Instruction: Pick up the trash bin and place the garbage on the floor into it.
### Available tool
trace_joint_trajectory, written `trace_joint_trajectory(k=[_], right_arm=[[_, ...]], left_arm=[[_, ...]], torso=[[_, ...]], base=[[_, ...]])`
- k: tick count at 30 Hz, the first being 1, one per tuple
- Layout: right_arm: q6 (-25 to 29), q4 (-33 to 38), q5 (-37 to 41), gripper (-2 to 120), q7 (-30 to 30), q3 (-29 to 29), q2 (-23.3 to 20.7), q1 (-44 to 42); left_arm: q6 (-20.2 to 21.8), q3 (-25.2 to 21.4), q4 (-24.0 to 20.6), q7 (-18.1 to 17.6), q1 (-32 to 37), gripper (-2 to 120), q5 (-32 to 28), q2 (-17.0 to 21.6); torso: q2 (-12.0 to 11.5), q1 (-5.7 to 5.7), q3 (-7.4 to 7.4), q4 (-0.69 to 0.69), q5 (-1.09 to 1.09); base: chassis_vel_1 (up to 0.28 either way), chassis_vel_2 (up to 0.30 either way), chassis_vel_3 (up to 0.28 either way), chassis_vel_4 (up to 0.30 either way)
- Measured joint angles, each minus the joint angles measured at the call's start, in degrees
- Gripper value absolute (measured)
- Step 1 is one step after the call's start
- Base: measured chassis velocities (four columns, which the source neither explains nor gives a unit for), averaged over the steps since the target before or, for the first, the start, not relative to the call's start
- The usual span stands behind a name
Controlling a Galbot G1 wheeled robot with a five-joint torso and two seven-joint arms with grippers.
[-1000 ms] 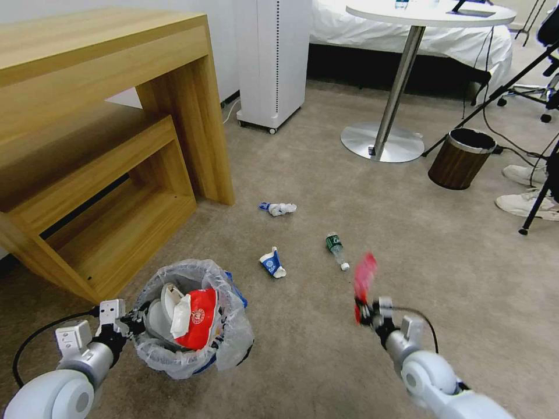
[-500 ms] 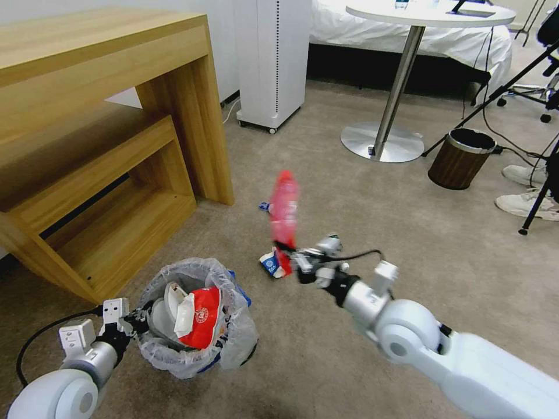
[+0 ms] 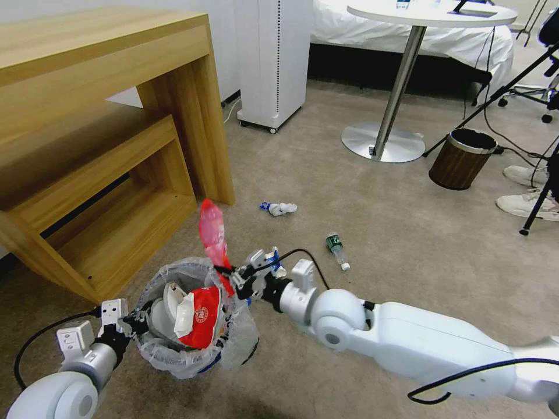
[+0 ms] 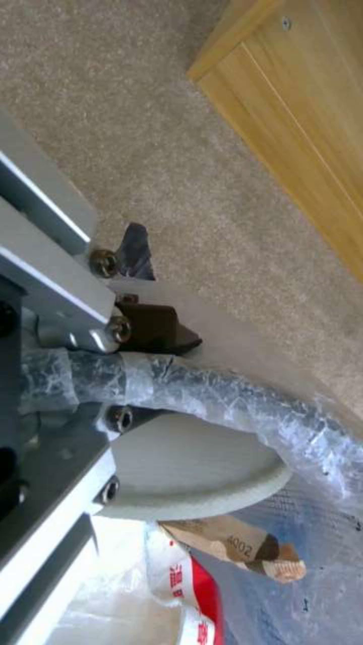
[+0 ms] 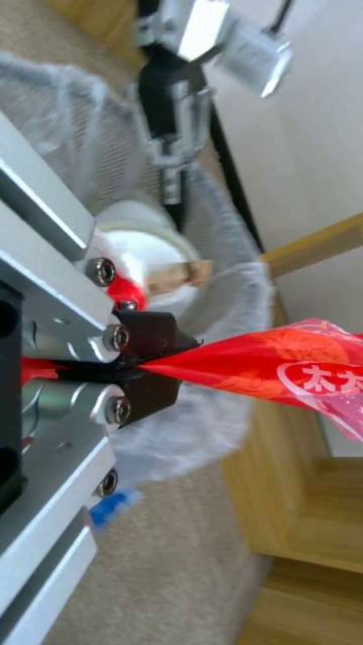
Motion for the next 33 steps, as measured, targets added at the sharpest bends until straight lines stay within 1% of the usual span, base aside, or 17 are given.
trace_joint_trajectory(k=[7, 10, 17, 19, 24, 27, 33], right_arm=[[0.6, -1.9, -1.2, 0, -0.4, -2.3, 1.0, 0.1], [1.8, -3.3, -1.6, 0, -0.7, -3.9, 2.1, 0.4], [1.2, -2.6, -0.7, 0, -0.8, -3.5, 3.4, 2.7], [1.2, -3.5, -0.7, 0, -0.8, -4.5, 4.1, 3.3], [1.3, -5.1, -1.8, 0, -0.8, -5.8, 4.8, 2.3], [2.3, -7.7, -2.9, 0, -0.9, -7.5, 5.7, 1.2], [2.8, -9.8, -4.3, 0, -1.0, -8.6, 6.9, -0.1]], left_arm=[[0.0, 0.0, 0.0, 0.0, -0.2, 0, -0.2, 0.0], [-0.2, 0.1, 0.5, 0.1, -0.4, 0, -0.2, -0.1], [-0.6, 0.0, 0.9, 0.2, -0.5, 0, -0.1, -0.2], [-0.7, 0.0, 0.9, 0.2, -0.6, 0, -0.1, -0.3], [-0.7, 0.0, 0.9, 0.2, -0.6, 0, -0.1, -0.3], [-0.8, -0.1, 0.9, 0.4, -0.6, 0, -0.2, -0.3], [-1.0, -0.1, 1.3, 0.4, -0.6, 0, -0.2, -0.4]], torso=[[0.0, 0.00, 0.00, 0.00, 0.00], [0.0, 0.00, 0.00, -0.01, 0.00], [0.0, 0.00, -0.01, 0.00, 0.00], [0.0, 0.00, 0.00, 0.00, 0.00], [0.0, 0.00, 0.00, 0.00, 0.01], [0.0, 0.00, -0.01, -0.01, 0.00], [0.0, 0.00, 0.00, 0.00, 0.00]], base=[[0.000, 0.000, 0.000, 0.000], [0.000, 0.000, 0.000, 0.000], [0.000, 0.000, 0.000, 0.000], [0.000, 0.000, 0.000, 0.000], [0.000, 0.000, 0.000, 0.000], [0.000, 0.000, 0.000, 0.000], [0.000, 0.000, 0.000, 0.000]])
